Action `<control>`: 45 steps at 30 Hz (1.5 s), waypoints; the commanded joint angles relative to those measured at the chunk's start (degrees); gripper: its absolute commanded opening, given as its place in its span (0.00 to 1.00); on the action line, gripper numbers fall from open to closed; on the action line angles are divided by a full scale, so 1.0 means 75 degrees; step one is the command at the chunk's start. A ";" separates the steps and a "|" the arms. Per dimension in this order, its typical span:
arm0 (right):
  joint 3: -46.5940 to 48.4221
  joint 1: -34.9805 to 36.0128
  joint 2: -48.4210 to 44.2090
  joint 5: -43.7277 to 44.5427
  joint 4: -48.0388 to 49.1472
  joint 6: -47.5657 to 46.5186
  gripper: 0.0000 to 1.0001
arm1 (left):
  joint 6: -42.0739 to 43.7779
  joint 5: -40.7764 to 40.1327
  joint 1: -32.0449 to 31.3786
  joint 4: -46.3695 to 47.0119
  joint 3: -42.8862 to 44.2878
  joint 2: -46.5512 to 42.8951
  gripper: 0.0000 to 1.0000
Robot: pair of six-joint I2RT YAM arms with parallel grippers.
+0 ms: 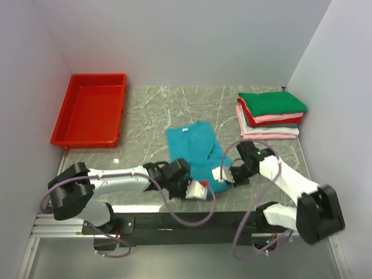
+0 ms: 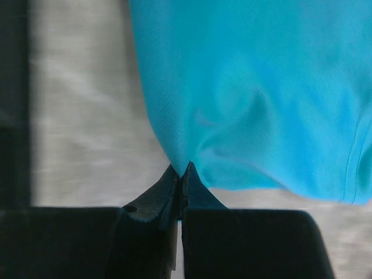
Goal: Fold and stack the t-shirts
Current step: Fold the tshirt
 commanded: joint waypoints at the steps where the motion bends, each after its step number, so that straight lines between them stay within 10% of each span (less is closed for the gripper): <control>1: -0.0486 -0.0043 -0.1095 -0.0234 -0.1051 -0.0179 0.00 | -0.1108 0.0724 -0.0808 -0.0639 -0.0206 -0.0352 0.00; 16: 0.0648 -0.0043 -0.0735 -0.0456 -0.1146 0.0476 0.00 | -0.0629 0.0314 -0.0518 -0.0885 0.0040 -0.0539 0.00; 23: 0.3549 -0.0031 0.1884 -0.0328 0.0293 0.1883 0.00 | 0.0261 0.0453 0.2616 0.0424 0.0203 -0.1127 0.00; 28: 0.6244 0.0062 0.3985 -0.0257 0.1113 0.3393 0.00 | 0.0531 0.1250 0.4600 0.1037 0.1713 0.0581 0.00; 37: 0.8874 0.0144 0.6753 0.0715 0.2076 0.5235 0.00 | 0.0402 0.1146 0.5694 0.1435 0.3250 0.2939 0.00; 45: 0.8538 0.0098 0.6744 0.1267 0.3013 0.5973 0.00 | 0.0039 0.0922 0.5859 0.3178 0.2971 0.3013 0.00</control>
